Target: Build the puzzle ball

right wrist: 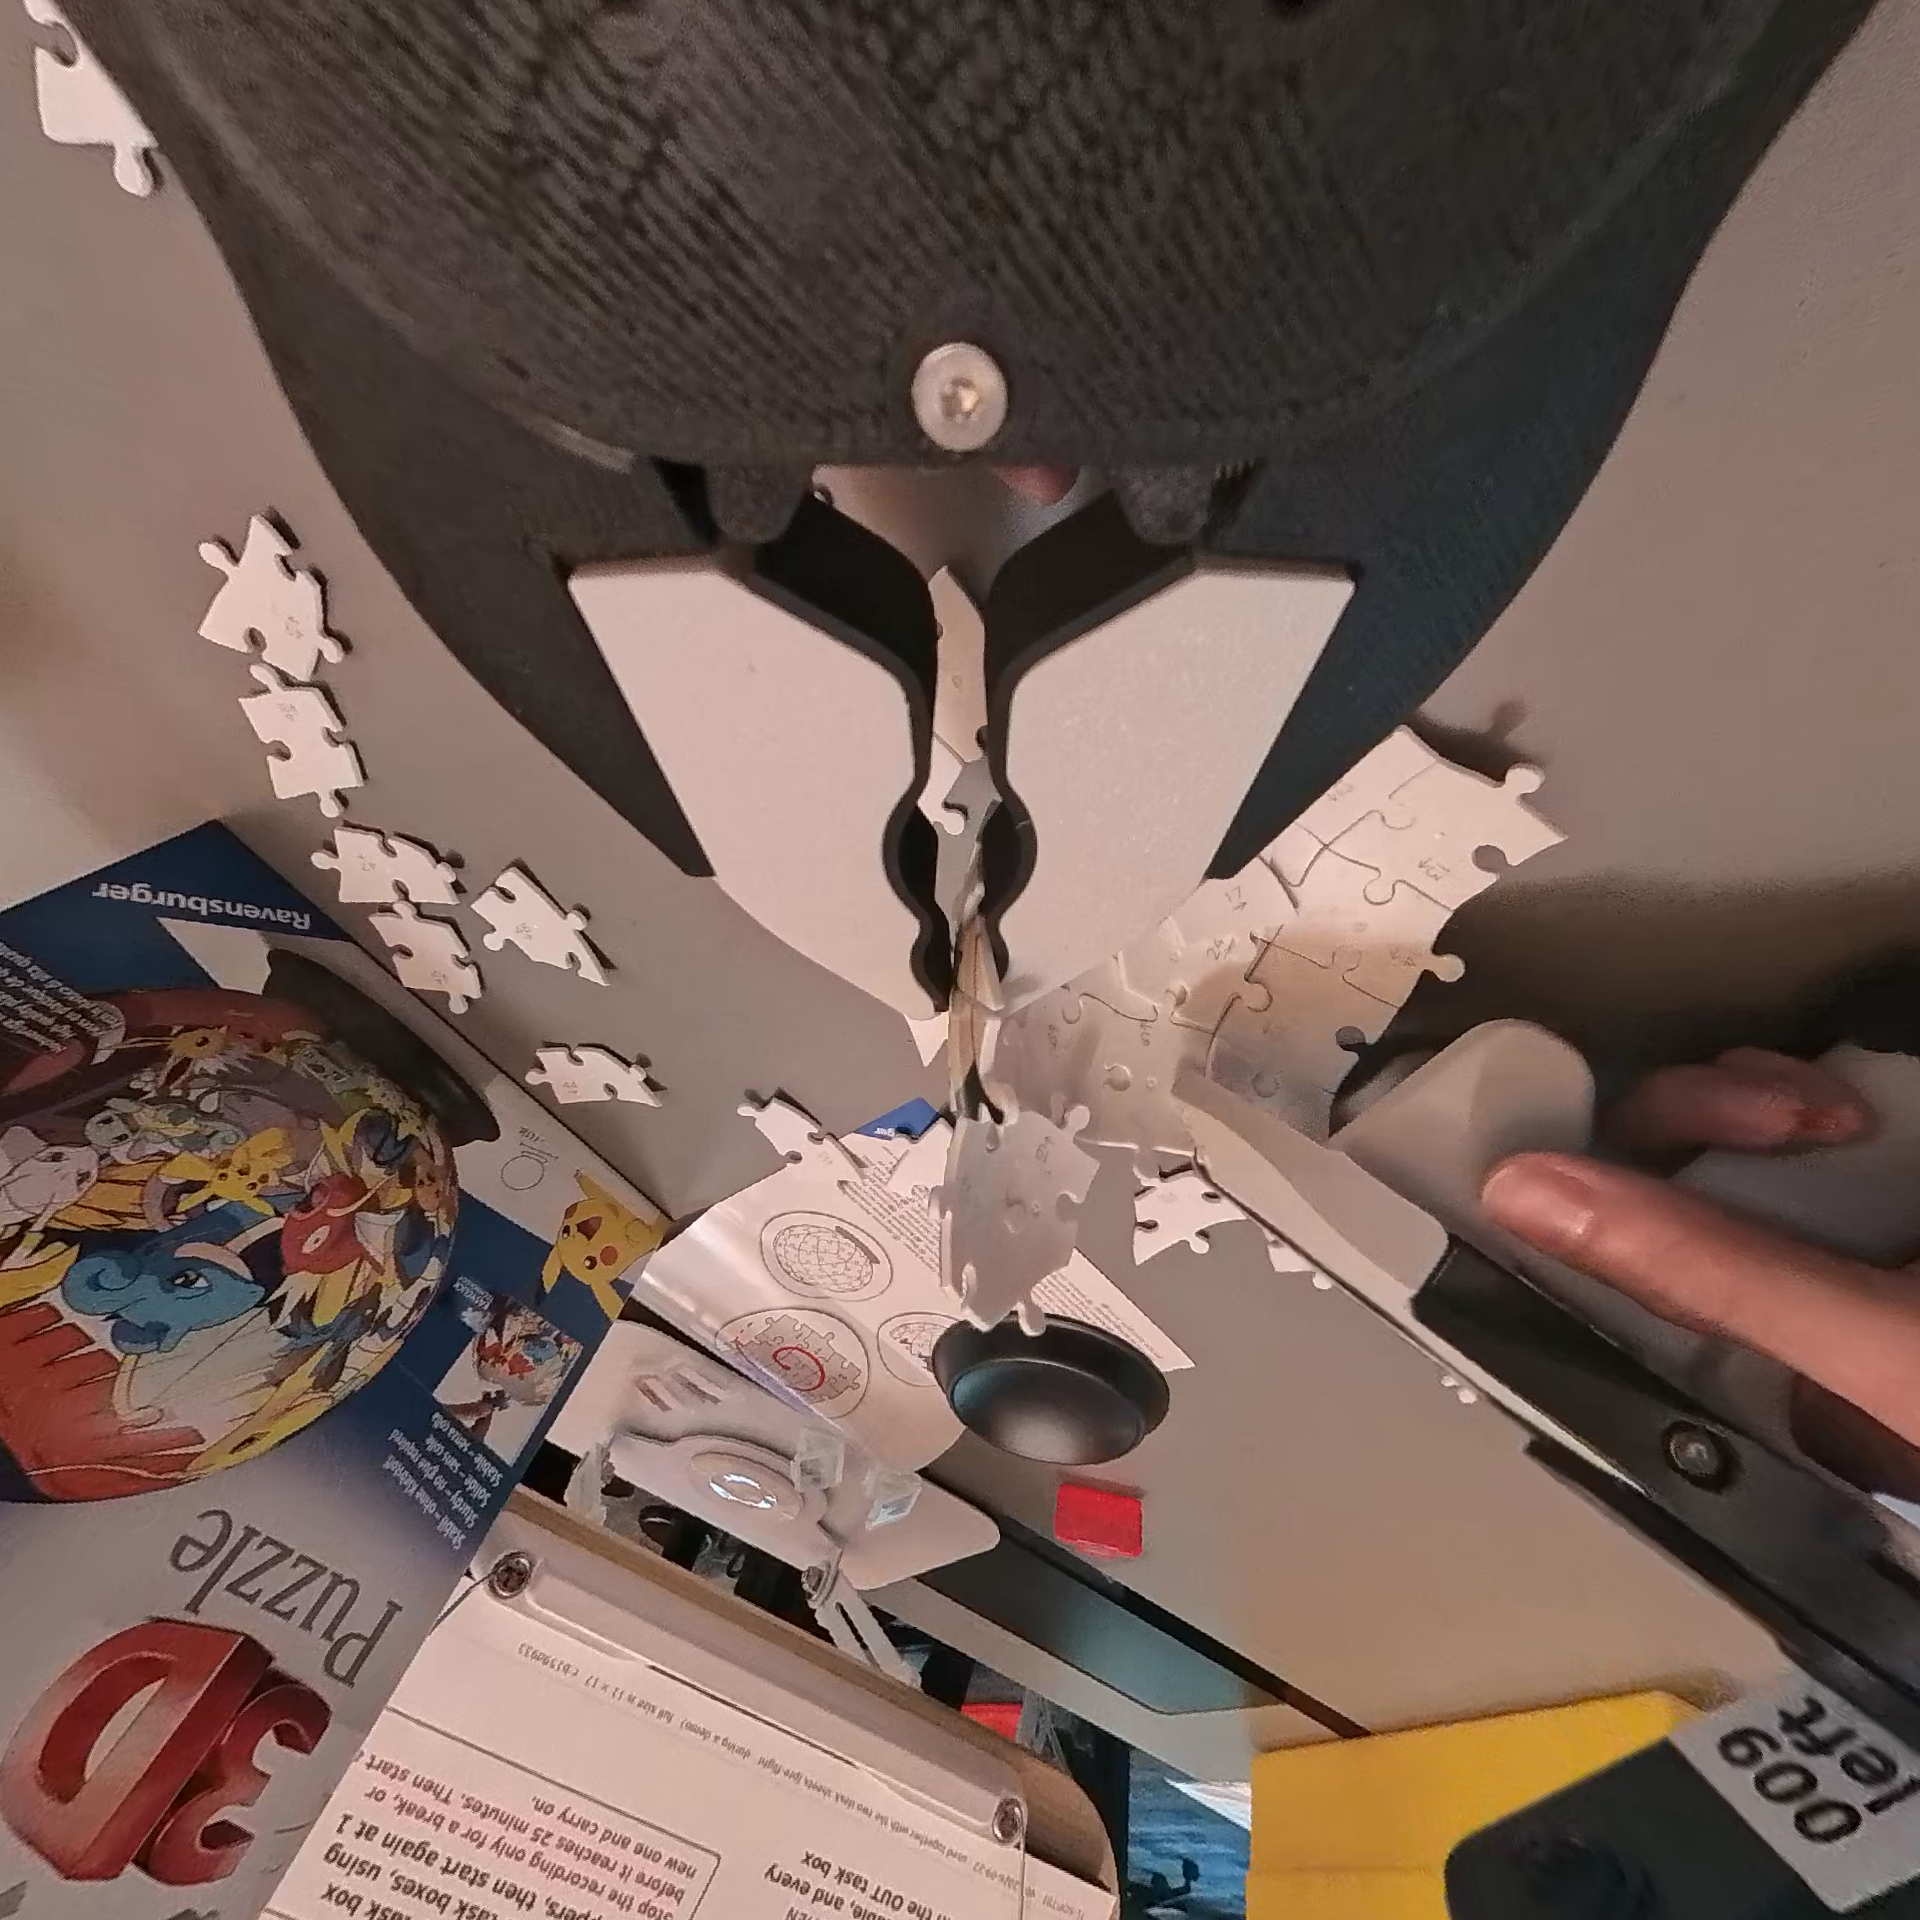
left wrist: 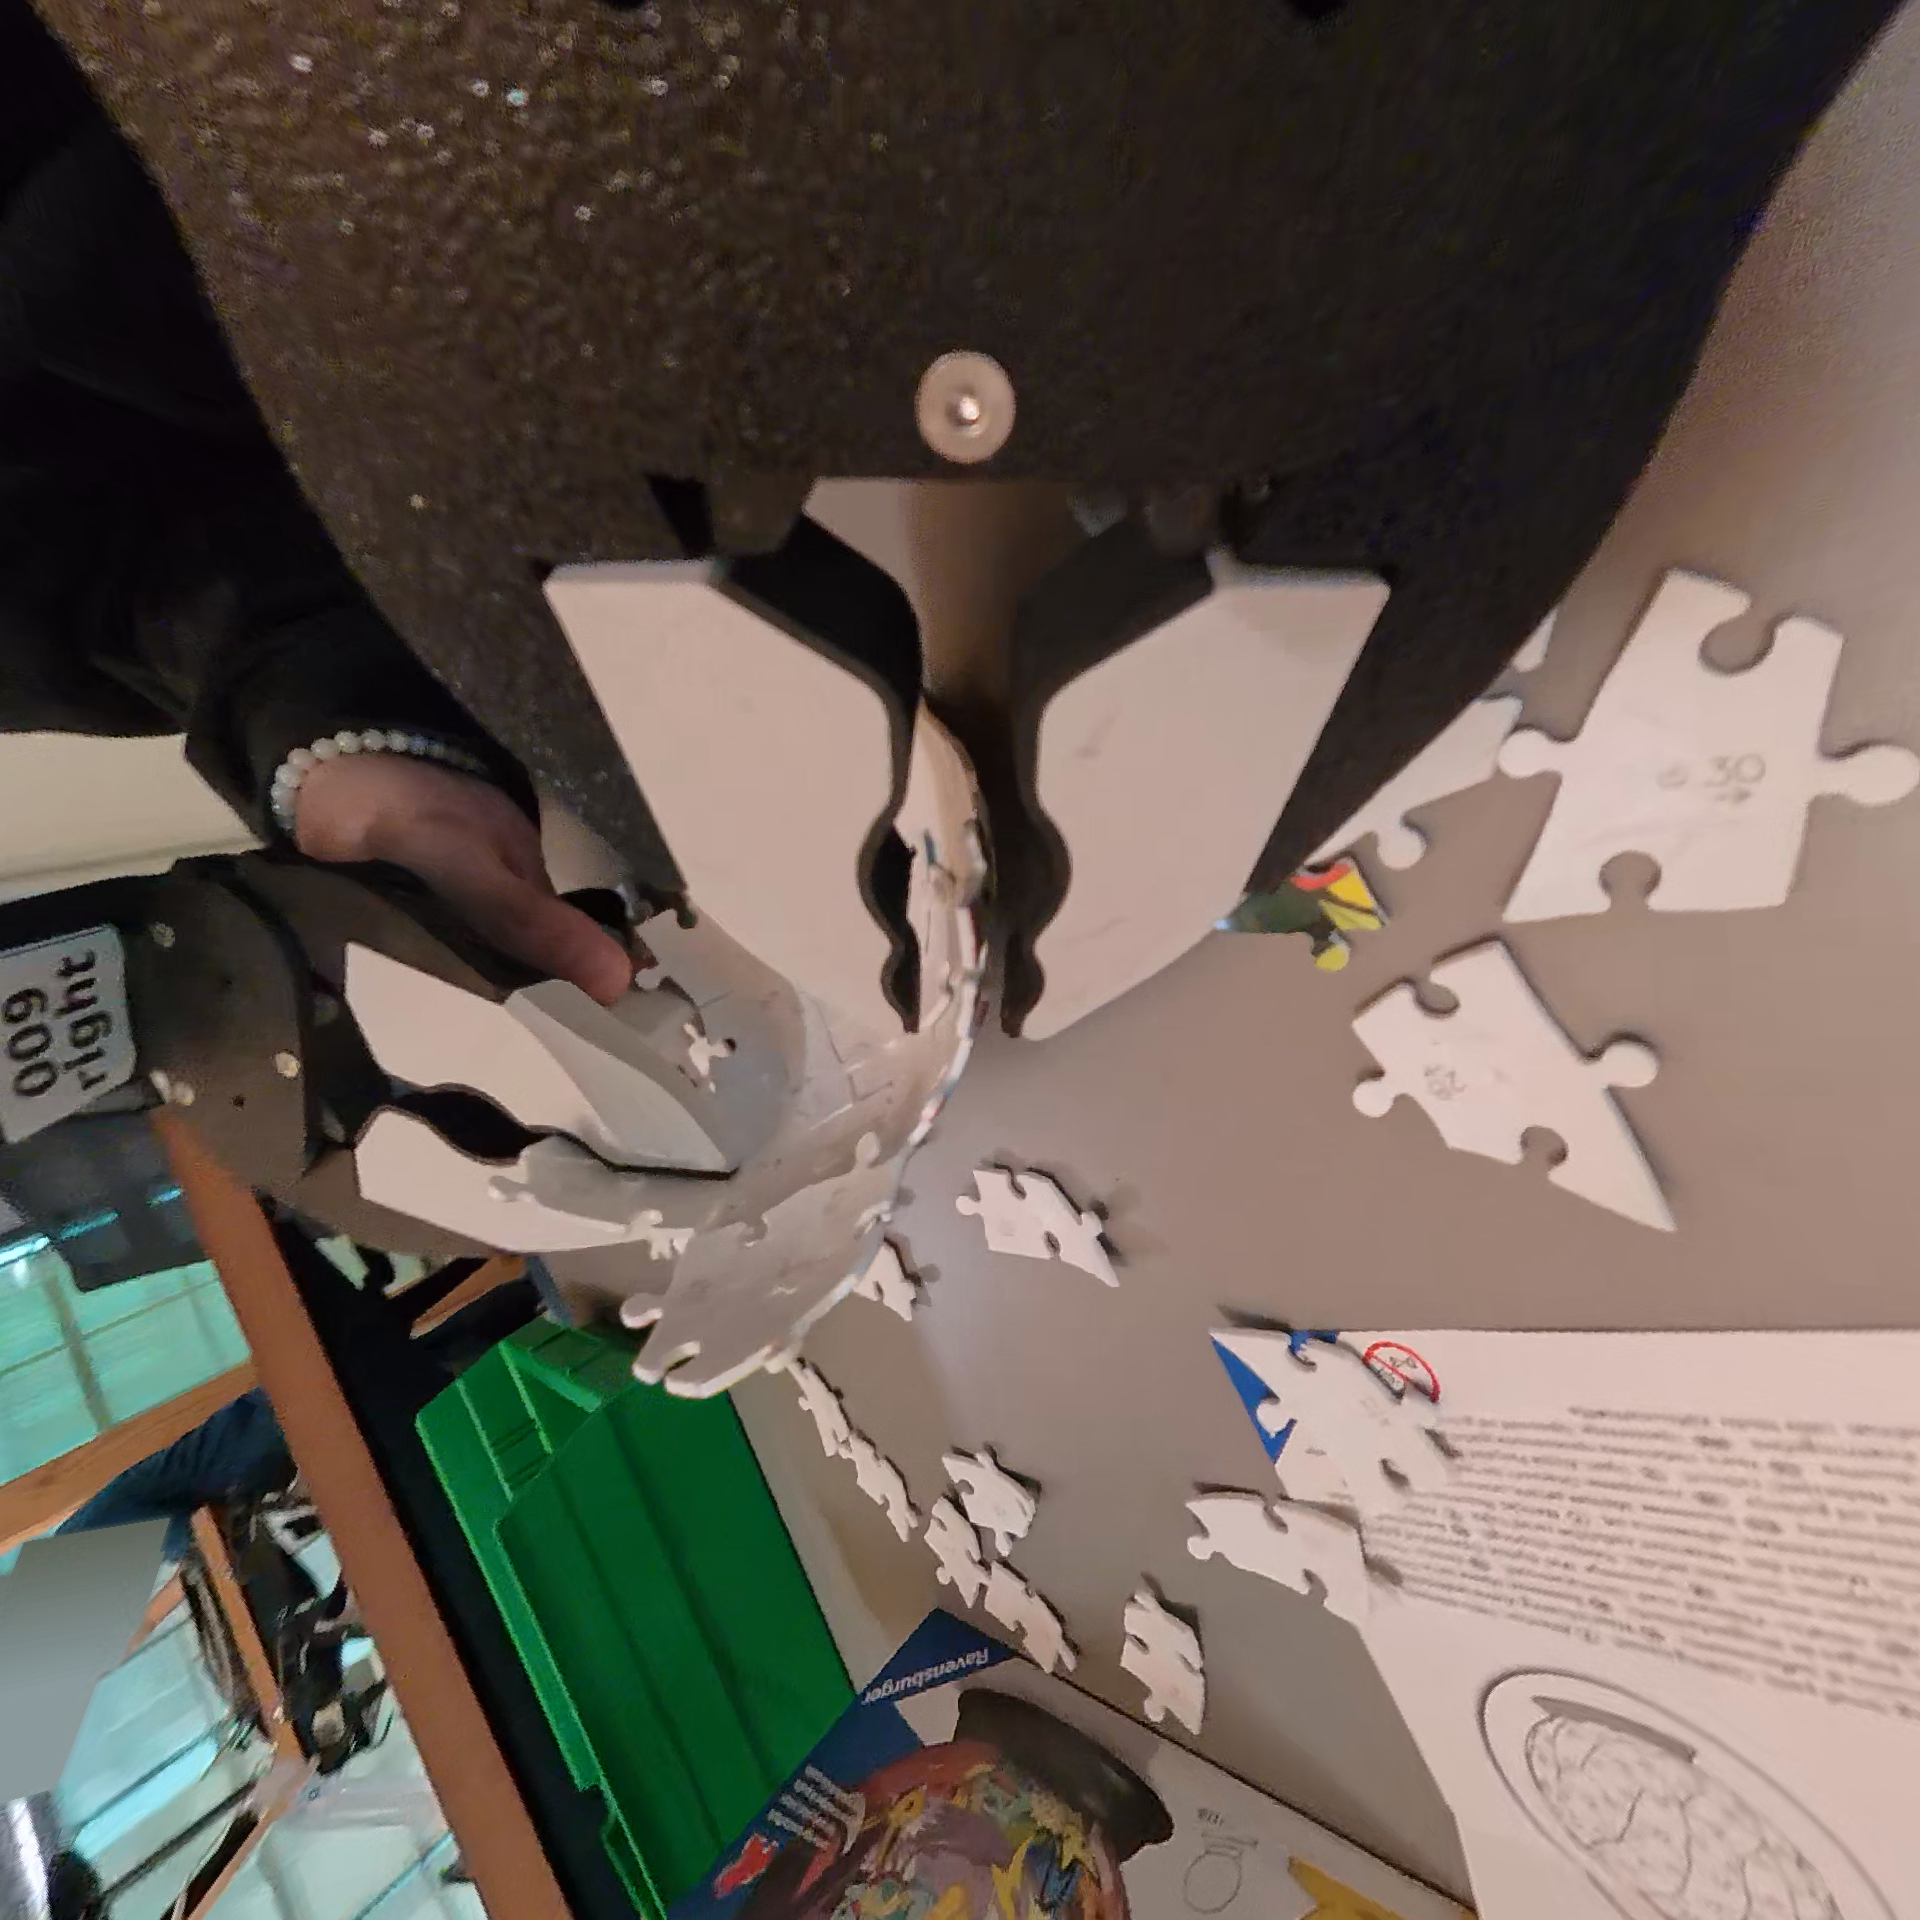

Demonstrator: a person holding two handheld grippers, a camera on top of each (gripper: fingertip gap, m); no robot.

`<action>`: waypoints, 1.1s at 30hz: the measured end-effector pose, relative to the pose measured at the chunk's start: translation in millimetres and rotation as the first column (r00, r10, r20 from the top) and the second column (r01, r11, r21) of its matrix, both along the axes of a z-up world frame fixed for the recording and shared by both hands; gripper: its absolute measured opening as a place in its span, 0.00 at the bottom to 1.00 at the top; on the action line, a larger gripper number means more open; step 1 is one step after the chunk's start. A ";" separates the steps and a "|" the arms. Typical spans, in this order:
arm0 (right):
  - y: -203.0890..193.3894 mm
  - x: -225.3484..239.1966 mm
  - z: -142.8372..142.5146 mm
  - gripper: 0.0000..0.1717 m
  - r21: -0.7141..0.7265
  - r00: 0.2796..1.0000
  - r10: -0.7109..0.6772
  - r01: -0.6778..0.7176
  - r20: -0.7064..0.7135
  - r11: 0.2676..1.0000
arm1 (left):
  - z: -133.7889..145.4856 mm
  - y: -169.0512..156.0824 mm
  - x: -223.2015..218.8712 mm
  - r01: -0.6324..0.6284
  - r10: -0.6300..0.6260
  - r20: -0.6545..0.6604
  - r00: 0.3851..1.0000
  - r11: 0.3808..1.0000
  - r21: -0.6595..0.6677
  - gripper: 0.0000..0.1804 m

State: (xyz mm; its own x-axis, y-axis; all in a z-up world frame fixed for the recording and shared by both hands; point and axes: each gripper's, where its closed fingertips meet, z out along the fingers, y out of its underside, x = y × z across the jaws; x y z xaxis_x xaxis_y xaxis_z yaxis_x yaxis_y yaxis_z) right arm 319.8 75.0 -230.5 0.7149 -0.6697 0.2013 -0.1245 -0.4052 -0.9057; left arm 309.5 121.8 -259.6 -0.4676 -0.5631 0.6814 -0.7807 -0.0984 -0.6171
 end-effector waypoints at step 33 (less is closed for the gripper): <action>1.9 -1.3 1.4 0.02 -0.015 0.999 0.017 -0.016 0.028 1.000 | -8.3 4.2 -7.0 0.144 -0.167 0.091 0.982 0.965 0.220 0.05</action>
